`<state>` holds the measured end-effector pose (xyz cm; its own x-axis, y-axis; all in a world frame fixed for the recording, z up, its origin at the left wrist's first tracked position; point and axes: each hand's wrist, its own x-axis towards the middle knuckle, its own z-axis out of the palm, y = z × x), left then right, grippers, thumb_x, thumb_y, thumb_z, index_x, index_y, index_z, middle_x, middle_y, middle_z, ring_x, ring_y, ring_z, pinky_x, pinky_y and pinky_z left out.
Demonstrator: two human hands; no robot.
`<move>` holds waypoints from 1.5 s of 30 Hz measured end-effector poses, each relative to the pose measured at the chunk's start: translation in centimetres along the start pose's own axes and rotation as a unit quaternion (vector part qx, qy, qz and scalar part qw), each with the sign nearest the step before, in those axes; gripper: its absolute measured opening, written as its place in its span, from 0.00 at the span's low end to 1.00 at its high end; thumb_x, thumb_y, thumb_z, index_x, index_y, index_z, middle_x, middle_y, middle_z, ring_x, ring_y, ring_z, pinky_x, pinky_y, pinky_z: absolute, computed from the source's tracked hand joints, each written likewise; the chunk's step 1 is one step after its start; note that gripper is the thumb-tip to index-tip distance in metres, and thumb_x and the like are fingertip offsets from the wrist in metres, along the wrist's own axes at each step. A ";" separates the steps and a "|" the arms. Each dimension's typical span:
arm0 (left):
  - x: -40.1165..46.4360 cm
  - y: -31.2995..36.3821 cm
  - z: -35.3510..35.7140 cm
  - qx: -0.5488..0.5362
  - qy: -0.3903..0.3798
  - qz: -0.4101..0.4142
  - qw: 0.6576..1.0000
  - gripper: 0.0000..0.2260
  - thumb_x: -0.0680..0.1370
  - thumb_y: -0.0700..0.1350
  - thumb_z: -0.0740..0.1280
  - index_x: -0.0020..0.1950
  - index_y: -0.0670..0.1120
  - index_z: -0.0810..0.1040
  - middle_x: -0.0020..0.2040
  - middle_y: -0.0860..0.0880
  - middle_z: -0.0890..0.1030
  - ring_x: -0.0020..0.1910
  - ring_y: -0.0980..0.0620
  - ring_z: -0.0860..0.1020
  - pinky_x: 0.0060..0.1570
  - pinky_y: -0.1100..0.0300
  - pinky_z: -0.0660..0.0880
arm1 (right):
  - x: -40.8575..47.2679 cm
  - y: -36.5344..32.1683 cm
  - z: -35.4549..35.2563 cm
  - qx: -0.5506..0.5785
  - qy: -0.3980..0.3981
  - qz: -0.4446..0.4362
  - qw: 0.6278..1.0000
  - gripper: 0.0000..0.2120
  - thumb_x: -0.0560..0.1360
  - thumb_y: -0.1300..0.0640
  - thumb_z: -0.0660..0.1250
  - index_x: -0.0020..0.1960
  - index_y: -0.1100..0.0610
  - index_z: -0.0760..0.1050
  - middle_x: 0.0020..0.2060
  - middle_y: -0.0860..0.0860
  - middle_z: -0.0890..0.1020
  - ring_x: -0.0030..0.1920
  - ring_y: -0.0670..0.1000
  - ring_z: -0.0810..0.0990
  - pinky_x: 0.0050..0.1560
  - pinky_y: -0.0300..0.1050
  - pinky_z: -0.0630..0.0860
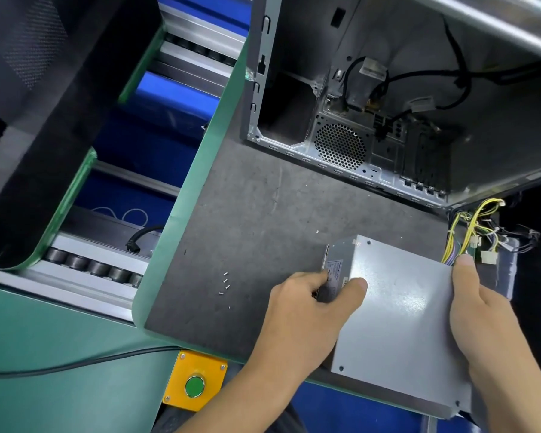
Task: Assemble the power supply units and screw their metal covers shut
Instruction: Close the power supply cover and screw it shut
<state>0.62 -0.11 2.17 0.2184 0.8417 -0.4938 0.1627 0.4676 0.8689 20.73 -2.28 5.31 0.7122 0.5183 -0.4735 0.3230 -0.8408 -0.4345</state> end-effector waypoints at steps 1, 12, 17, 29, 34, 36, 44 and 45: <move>0.0 0.0 -0.1 0.001 -0.002 0.001 1.000 0.21 0.73 0.61 0.70 0.30 0.48 0.70 0.29 0.59 0.69 0.29 0.59 0.66 0.31 0.71 0.66 | 0.1 0.1 0.0 0.001 -0.001 0.003 1.000 0.41 0.74 0.25 0.48 0.46 0.63 0.77 0.44 0.62 0.81 0.48 0.66 0.79 0.49 0.56 0.75; -0.8 0.7 0.4 0.023 0.035 0.048 0.998 0.24 0.76 0.57 0.68 0.30 0.45 0.61 0.28 0.57 0.66 0.31 0.56 0.65 0.32 0.71 0.64 | 0.3 0.3 0.0 0.006 0.018 -0.001 1.000 0.36 0.77 0.27 0.47 0.40 0.58 0.75 0.40 0.57 0.79 0.42 0.59 0.77 0.46 0.53 0.72; -1.3 1.0 1.5 -0.004 0.065 0.050 0.997 0.22 0.78 0.58 0.65 0.34 0.42 0.67 0.29 0.55 0.66 0.31 0.56 0.64 0.32 0.67 0.63 | 0.5 0.4 0.1 -0.005 0.025 0.004 1.000 0.37 0.76 0.26 0.46 0.43 0.57 0.76 0.43 0.57 0.79 0.48 0.64 0.78 0.53 0.58 0.74; -1.4 1.8 2.3 -0.017 0.018 -0.082 0.996 0.15 0.75 0.66 0.62 0.48 0.56 0.67 0.50 0.57 0.70 0.50 0.60 0.70 0.39 0.73 0.70 | 0.7 0.6 0.0 -0.009 0.019 0.010 1.000 0.40 0.72 0.23 0.45 0.46 0.58 0.77 0.47 0.60 0.80 0.50 0.65 0.77 0.55 0.60 0.74; -0.9 1.9 1.7 -0.042 0.007 -0.112 0.993 0.18 0.69 0.67 0.67 0.48 0.59 0.67 0.50 0.55 0.72 0.42 0.59 0.73 0.31 0.70 0.70 | 0.9 0.7 -0.2 0.009 0.013 0.002 1.000 0.39 0.75 0.26 0.47 0.44 0.59 0.77 0.45 0.59 0.79 0.49 0.64 0.77 0.51 0.56 0.73; -0.9 2.0 1.6 -0.055 0.003 -0.125 0.991 0.21 0.64 0.70 0.66 0.48 0.60 0.67 0.51 0.55 0.72 0.39 0.61 0.74 0.29 0.69 0.72 | 0.9 0.8 -0.3 0.007 0.010 -0.001 1.000 0.40 0.75 0.26 0.47 0.46 0.60 0.78 0.46 0.59 0.79 0.49 0.64 0.77 0.51 0.55 0.72; 0.1 1.5 1.3 -0.074 -0.011 -0.102 0.992 0.23 0.62 0.67 0.69 0.53 0.65 0.67 0.54 0.60 0.76 0.51 0.62 0.76 0.37 0.71 0.74 | 0.8 0.6 -0.3 -0.007 0.015 -0.004 1.000 0.40 0.74 0.24 0.45 0.46 0.59 0.77 0.47 0.58 0.79 0.51 0.64 0.77 0.53 0.56 0.72; 0.2 1.3 1.1 -0.077 -0.008 -0.097 0.992 0.24 0.62 0.67 0.71 0.54 0.65 0.69 0.53 0.61 0.77 0.50 0.65 0.77 0.38 0.72 0.74 | 0.8 0.6 -0.3 -0.011 0.013 -0.005 1.000 0.41 0.73 0.24 0.45 0.47 0.60 0.77 0.47 0.59 0.79 0.52 0.64 0.76 0.54 0.57 0.73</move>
<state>1.94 0.38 3.18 0.2125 0.7276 -0.6522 0.0537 0.6577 0.7513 21.69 -2.45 4.87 0.7249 0.5229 -0.4484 0.3436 -0.8387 -0.4226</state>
